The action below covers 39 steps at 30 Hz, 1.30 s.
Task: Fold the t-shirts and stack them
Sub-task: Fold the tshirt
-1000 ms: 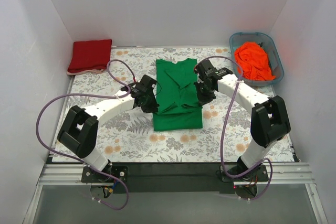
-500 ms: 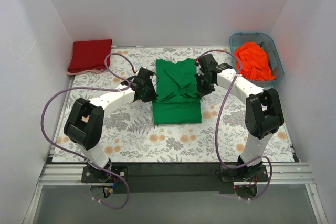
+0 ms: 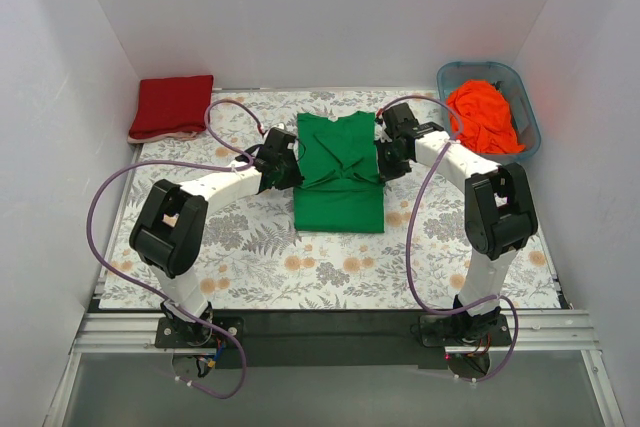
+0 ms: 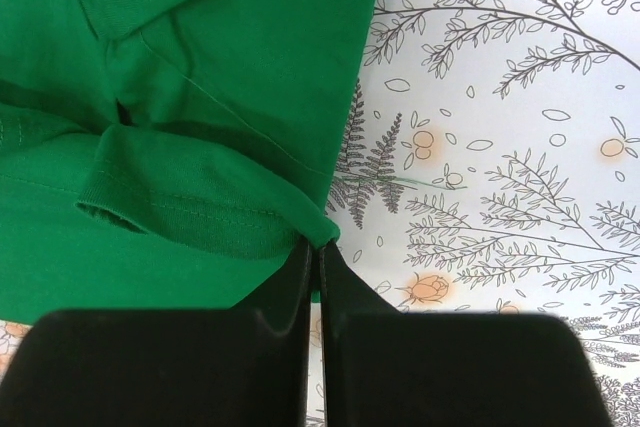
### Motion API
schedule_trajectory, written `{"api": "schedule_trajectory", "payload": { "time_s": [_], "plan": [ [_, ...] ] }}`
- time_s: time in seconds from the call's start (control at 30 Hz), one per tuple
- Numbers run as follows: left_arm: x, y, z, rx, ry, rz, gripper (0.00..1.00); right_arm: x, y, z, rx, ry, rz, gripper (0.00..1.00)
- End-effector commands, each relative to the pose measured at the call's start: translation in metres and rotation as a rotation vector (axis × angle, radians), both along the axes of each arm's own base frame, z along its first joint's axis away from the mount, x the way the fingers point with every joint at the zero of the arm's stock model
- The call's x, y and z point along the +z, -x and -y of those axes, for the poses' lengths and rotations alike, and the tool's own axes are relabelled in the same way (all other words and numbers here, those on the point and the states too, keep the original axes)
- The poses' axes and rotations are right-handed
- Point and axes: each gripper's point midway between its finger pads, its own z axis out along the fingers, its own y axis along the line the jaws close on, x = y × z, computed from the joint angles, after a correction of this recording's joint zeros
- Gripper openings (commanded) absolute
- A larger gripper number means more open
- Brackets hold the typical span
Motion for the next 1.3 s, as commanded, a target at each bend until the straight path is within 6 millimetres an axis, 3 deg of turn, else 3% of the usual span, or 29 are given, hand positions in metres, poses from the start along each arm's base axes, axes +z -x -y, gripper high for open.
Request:
{"api": "schedule_trajectory", "payload": {
  "time_s": [0.0, 0.23, 0.7, 0.77, 0.83, 0.9, 1.1, 1.13, 1.27],
  "plan": [
    [0.016, -0.020, -0.006, 0.016, -0.015, 0.094, 0.00, 0.000, -0.009, 0.006, -0.020, 0.008, 0.039, 0.01],
    [0.006, -0.023, -0.009, 0.040, -0.030, 0.098, 0.00, -0.001, -0.016, 0.004, -0.026, -0.001, 0.056, 0.01],
    [-0.028, -0.032, -0.011, 0.077, -0.046, 0.071, 0.00, -0.035, -0.024, 0.009, -0.049, 0.021, 0.032, 0.01],
    [-0.031, -0.031, -0.013, 0.086, -0.048, 0.077, 0.06, -0.035, -0.023, 0.008, -0.038, 0.014, 0.029, 0.02],
    [-0.026, -0.032, -0.014, 0.084, -0.043, 0.094, 0.19, -0.033, -0.023, 0.008, -0.036, 0.009, 0.032, 0.11],
    [-0.021, -0.032, -0.014, 0.085, -0.037, 0.104, 0.25, -0.022, -0.025, 0.006, -0.034, -0.005, 0.055, 0.17],
    [0.033, -0.027, -0.015, 0.096, 0.021, 0.203, 0.58, 0.029, -0.032, 0.005, -0.037, -0.040, 0.176, 0.39],
    [0.047, -0.023, -0.015, 0.099, 0.037, 0.229, 0.61, 0.041, -0.031, 0.003, -0.034, -0.053, 0.204, 0.39],
    [0.062, 0.003, -0.005, 0.072, 0.065, 0.238, 0.65, 0.060, -0.018, -0.007, -0.010, -0.103, 0.258, 0.41]
  ]
}}
